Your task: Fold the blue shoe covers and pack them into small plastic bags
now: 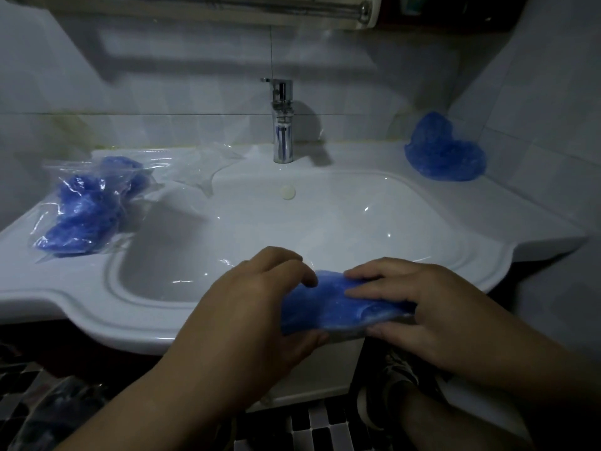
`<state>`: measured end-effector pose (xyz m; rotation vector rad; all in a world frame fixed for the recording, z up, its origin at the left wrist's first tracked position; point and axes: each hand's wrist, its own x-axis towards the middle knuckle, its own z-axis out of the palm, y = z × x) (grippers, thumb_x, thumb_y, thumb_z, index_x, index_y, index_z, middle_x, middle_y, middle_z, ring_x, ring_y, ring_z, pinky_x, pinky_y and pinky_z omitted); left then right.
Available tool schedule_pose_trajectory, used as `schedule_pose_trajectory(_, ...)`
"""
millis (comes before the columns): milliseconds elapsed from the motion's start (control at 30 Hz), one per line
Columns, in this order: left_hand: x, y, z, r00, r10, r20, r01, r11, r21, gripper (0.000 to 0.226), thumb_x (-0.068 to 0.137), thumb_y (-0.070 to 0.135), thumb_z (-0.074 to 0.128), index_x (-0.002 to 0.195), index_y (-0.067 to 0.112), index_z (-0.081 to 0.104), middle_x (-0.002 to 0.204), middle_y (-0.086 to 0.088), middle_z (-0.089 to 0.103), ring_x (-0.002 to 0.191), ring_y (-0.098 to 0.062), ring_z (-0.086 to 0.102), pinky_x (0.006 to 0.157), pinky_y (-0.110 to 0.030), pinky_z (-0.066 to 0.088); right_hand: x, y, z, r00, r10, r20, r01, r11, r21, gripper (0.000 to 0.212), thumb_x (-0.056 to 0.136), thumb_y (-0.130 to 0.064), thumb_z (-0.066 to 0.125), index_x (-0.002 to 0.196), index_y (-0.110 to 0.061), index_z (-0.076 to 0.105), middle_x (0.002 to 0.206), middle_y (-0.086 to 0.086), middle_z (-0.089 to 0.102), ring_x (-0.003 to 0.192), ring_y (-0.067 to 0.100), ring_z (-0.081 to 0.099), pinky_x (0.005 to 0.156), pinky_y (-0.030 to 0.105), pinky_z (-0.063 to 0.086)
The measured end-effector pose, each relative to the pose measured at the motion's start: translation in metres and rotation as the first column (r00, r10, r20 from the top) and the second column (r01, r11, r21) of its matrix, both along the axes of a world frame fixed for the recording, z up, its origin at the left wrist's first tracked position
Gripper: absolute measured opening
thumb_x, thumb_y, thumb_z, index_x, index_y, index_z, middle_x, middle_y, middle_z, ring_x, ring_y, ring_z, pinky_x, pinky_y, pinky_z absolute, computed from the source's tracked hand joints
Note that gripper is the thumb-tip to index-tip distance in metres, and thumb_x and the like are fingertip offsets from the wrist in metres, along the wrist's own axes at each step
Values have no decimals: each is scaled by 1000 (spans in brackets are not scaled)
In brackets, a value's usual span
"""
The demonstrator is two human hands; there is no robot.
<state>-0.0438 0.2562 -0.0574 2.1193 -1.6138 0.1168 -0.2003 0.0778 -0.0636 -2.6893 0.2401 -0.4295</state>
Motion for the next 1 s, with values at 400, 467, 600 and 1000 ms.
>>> schedule_pose_trajectory(400,5,-6,-5,1000,-3,-6,3,1000,-18,22,77,50,46,89,35,57,78,11,62,66,-9,60,59,-32,54,1,9,10,1000,-4,4,5,999,-38,27,73,-46,67,98,-36,71,100,-20,58,98,4,58,81,20,47)
schedule_pose_trajectory(467,7,-3,-3,998,46,-53,-46,999,-10,26,76,56,49,92,36,55,73,19,59,66,-5,58,60,-22,50,3,7,9,998,-45,46,41,996,83,11,75,-31,68,86,-33,71,89,-14,65,88,7,63,77,30,50)
schedule_pose_trajectory(600,17,12,17,979,109,-172,-86,987,136,32,67,60,67,93,43,61,79,34,61,74,7,60,64,-12,46,2,3,11,989,-138,54,122,966,230,15,86,-18,69,84,-32,73,84,-16,71,83,3,65,74,20,48)
schedule_pose_trajectory(1000,43,6,18,884,355,-305,-298,929,218,17,79,35,76,87,33,61,64,24,69,58,6,62,58,-18,43,22,19,2,895,-442,53,436,894,99,21,94,-32,54,105,-29,71,93,-16,68,83,-1,60,72,13,46)
